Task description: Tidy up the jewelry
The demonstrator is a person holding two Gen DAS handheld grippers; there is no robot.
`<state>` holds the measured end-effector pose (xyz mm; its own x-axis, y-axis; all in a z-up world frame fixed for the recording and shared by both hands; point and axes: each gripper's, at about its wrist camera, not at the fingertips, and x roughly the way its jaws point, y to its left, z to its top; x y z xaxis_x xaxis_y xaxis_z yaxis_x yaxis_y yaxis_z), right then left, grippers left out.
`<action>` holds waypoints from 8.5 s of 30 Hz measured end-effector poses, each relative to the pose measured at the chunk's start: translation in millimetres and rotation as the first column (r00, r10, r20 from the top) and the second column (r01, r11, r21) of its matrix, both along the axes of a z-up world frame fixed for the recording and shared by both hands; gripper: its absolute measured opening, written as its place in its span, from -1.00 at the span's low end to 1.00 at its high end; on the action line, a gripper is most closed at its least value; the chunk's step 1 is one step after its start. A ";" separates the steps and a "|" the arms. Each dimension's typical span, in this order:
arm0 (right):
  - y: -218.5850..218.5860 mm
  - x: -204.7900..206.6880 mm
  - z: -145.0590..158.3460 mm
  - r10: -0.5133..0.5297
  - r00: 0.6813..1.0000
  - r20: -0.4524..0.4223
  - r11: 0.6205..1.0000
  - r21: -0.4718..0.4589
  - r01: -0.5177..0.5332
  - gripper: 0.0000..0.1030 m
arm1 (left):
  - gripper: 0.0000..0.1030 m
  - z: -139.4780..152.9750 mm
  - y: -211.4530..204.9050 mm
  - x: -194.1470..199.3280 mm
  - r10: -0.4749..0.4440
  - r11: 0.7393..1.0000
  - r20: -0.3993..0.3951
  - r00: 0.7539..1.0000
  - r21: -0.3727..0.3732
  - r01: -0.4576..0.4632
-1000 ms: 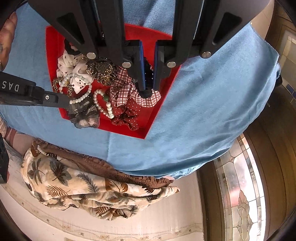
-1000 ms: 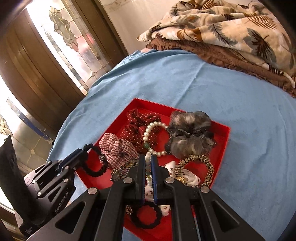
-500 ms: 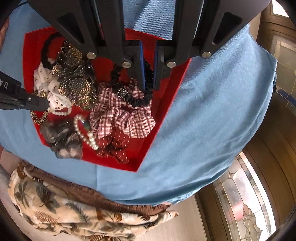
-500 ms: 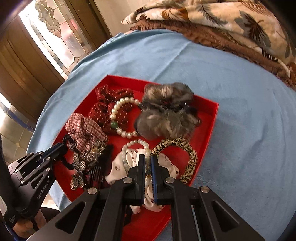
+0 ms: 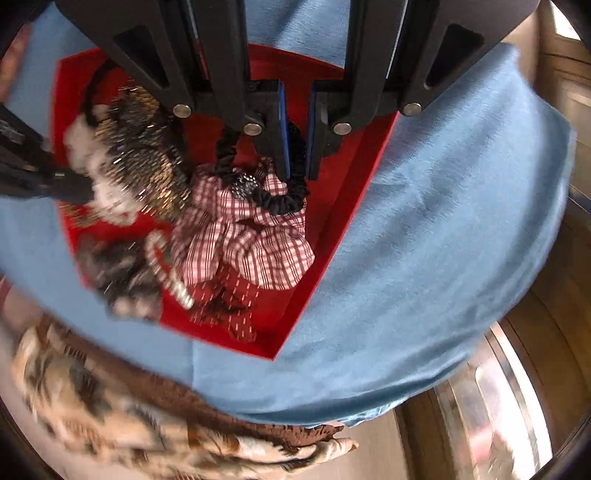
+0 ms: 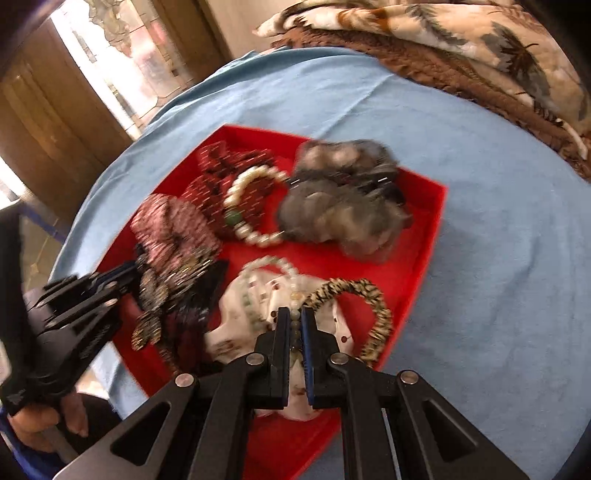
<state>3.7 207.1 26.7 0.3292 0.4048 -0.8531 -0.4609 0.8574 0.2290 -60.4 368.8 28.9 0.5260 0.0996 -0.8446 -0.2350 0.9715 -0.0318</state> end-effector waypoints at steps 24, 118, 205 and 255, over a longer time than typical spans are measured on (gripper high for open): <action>31.5 27.6 41.9 -0.038 0.998 0.056 0.983 0.179 0.028 -0.87 | -0.85 34.6 13.1 36.8 0.043 0.968 0.188 0.981 -0.251 0.006; 22.9 -44.6 18.1 0.010 0.995 0.095 0.997 0.080 -0.018 -0.70 | -0.08 29.4 -3.8 27.5 0.002 0.993 0.173 0.985 0.120 -0.023; -76.3 -236.6 106.4 -0.220 0.719 0.659 0.956 0.001 0.292 0.81 | 1.00 128.8 -87.9 -219.5 -0.036 0.979 0.548 0.836 0.187 -0.081; -56.8 -200.6 85.8 -0.236 0.791 0.565 0.944 -0.059 0.324 0.81 | 1.00 72.6 -57.5 -167.1 -0.040 0.995 0.349 0.936 0.104 0.004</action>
<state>-196.9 150.4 112.5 0.8346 0.1086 -0.5401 -0.2054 0.9710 -0.1221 -227.5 311.4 101.5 0.7895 0.1589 -0.5928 -0.2050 0.9787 -0.0106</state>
